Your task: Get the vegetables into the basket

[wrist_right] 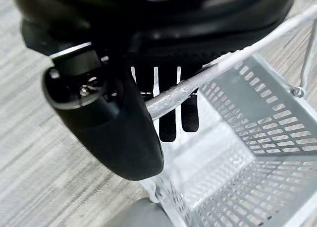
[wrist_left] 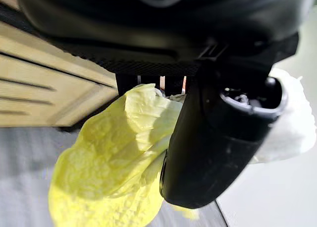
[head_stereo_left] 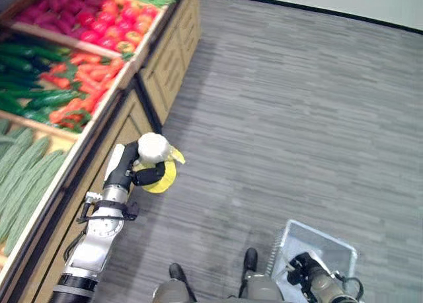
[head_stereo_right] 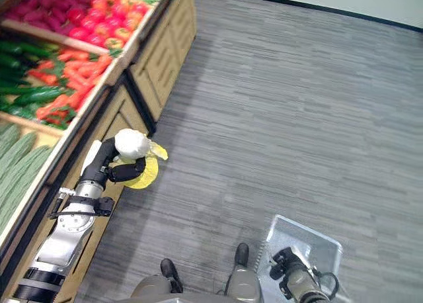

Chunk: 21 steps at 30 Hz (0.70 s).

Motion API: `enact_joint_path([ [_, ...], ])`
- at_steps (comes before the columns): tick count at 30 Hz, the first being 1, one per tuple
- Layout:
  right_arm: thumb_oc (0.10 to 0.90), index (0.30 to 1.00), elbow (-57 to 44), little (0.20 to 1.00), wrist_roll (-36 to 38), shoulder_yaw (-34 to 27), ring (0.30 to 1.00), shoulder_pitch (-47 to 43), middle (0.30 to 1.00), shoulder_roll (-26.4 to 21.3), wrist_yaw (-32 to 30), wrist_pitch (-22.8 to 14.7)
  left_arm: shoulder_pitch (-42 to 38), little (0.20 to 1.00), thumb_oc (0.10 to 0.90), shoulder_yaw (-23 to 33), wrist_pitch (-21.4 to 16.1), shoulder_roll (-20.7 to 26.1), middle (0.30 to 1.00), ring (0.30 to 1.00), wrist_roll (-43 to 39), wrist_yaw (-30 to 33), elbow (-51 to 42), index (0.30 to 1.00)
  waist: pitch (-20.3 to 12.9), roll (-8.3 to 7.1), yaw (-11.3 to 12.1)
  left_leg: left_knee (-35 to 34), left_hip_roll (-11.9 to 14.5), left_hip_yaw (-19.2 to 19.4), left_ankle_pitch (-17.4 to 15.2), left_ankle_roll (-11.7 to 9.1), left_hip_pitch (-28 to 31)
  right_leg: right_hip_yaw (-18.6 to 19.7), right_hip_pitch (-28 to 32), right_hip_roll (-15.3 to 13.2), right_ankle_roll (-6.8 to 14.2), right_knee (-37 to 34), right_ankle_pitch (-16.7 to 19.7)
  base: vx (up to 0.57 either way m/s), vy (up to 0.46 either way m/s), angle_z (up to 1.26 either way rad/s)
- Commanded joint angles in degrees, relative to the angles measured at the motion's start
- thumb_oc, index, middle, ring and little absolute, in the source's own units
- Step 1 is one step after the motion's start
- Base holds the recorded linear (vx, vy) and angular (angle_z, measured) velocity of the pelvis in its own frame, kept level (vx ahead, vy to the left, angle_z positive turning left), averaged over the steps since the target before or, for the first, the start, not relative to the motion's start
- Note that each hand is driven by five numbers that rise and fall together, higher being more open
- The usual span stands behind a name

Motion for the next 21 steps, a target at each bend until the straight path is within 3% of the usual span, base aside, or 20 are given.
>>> enact_joint_path([
  [1, 0.400, 0.300, 1.25, 0.300, 1.34, -1.61, 0.300, -0.41, 0.300, 1.90, -0.25, -1.34, -1.90, 0.300, 0.400, 1.21, -4.69, 2.42, 0.300, 0.300, -0.44, 1.51, -7.45, 0.300, -5.41, -2.90, 1.30, 4.74, -0.16, -0.85, 0.60, -0.47, -5.36, 1.82, 3.68, -4.16, 5.48, 4.43, -2.08, -0.11, -0.272, -0.08],
  [4, 0.400, 0.300, 0.96, 0.300, 2.49, -2.15, 0.300, 0.84, 0.300, 1.36, -0.74, -1.42, -2.88, 0.300, 0.400, -1.00, -4.15, 1.50, 0.300, 0.300, -0.70, 0.36, -6.58, 0.300, -4.96, -0.93, -0.40, 2.78, 2.01, -3.39, 4.45, -2.36, -5.34, 1.37, 4.36, -0.84, 3.25, 4.74, -5.08, -0.09, -0.334, 0.27],
  [5, 0.400, 0.300, 0.77, 0.300, 2.69, -1.65, 0.300, 0.99, 0.300, 0.80, -0.73, -1.90, -3.00, 0.300, 0.400, -1.49, -4.27, 1.01, 0.300, 0.300, -1.61, -0.54, -6.50, 0.300, -3.76, -0.47, -0.68, 7.02, 4.47, -5.01, 4.21, -3.54, -7.19, 1.36, 4.32, 1.19, 1.56, 5.53, -6.61, -0.05, -0.362, 0.36],
  [7, 0.400, 0.300, 0.68, 0.300, 2.75, -1.47, 0.300, 0.77, 0.300, 0.26, -0.81, -2.17, -3.22, 0.300, 0.400, -2.13, -4.41, 0.80, 0.300, 0.300, -1.89, -1.01, -6.14, 0.300, -2.57, -0.77, -0.25, 11.74, 5.22, -8.16, 3.98, -4.10, -9.44, 1.34, 4.87, 1.64, 0.75, 5.38, -6.85, -0.01, -0.243, 0.09],
  [8, 0.400, 0.300, 0.46, 0.300, 3.14, -1.58, 0.300, 0.48, 0.300, -0.34, -1.06, -2.30, -3.26, 0.300, 0.400, -2.69, -4.83, 0.33, 0.300, 0.300, -3.00, -0.66, -6.14, 0.300, -1.82, -0.84, 0.74, 12.68, 2.99, -15.54, 3.61, -3.97, -11.30, 2.47, 4.92, 1.89, 0.59, 5.27, -7.03, 0.04, -0.072, 0.01],
  [9, 0.400, 0.300, 0.49, 0.300, 3.01, -1.50, 0.300, 0.33, 0.300, -0.49, -0.93, -2.31, -3.37, 0.300, 0.400, -2.85, -4.94, 0.26, 0.300, 0.300, -3.14, -0.66, -6.09, 0.300, -1.87, -1.01, 0.94, 11.03, 1.50, -18.77, 2.62, -3.34, -12.21, 2.95, 4.76, 1.62, 0.83, 5.02, -6.80, 0.13, 0.032, -0.17],
  [10, 0.400, 0.300, 0.33, 0.300, 2.67, -1.28, 0.300, 0.26, 0.300, -0.94, -0.93, -2.33, -3.22, 0.300, 0.400, -2.81, -5.02, 0.51, 0.300, 0.300, -2.82, -0.44, -6.31, 0.300, -1.82, -0.60, 1.70, 6.39, 0.00, -23.82, 4.23, -3.27, -14.11, 4.50, 4.87, 1.90, 1.37, 4.50, -6.65, 0.16, 0.129, -0.10],
  [11, 0.400, 0.300, 0.76, 0.300, 2.30, -1.58, 0.300, 0.22, 0.300, -1.49, -1.20, -2.33, -3.56, 0.300, 0.400, -2.93, -5.05, 1.03, 0.300, 0.300, -2.15, 0.07, -6.51, 0.300, -1.26, -0.19, 1.98, 5.20, 0.01, -24.16, 6.60, -3.61, -16.84, 5.31, 5.00, 1.60, 1.73, 4.37, -6.56, 0.17, 0.182, -0.32],
  [13, 0.400, 0.300, 1.06, 0.300, 1.34, -0.76, 0.300, -0.25, 0.300, -1.22, -1.25, -2.32, -3.49, 0.300, 0.400, -3.12, -5.36, 1.88, 0.300, 0.300, -2.61, -0.51, -7.86, 0.300, -1.68, -0.09, 1.87, 3.82, -0.39, -23.08, 5.62, -2.57, -15.66, 7.48, 4.08, 0.62, 2.45, 5.07, -7.07, 0.16, 0.305, -0.90],
  [16, 0.400, 0.300, 1.11, 0.300, 1.64, -1.40, 0.300, -0.61, 0.300, -0.08, -1.42, -2.18, -4.64, 0.300, 0.400, -4.09, -5.42, 3.35, 0.300, 0.300, -2.20, -0.26, -8.52, 0.300, -1.54, -1.96, 1.91, 4.16, -2.66, -19.41, 3.41, -0.57, -15.35, 10.30, 1.96, -2.85, 4.36, 5.88, -5.38, 0.13, 0.340, -1.05],
  [21, 0.400, 0.300, 0.72, 0.300, 1.47, -0.23, 0.300, -1.90, 0.300, 0.85, -1.30, -1.93, -5.61, 0.300, 0.400, -4.04, -5.30, 4.48, 0.300, 0.300, -1.39, 0.63, -8.18, 0.300, -0.56, -3.73, 2.61, 1.76, -4.30, -16.98, 3.17, 0.56, -14.62, 12.11, -1.05, -4.53, 6.10, 6.59, -0.87, 0.01, 0.165, -0.44],
])
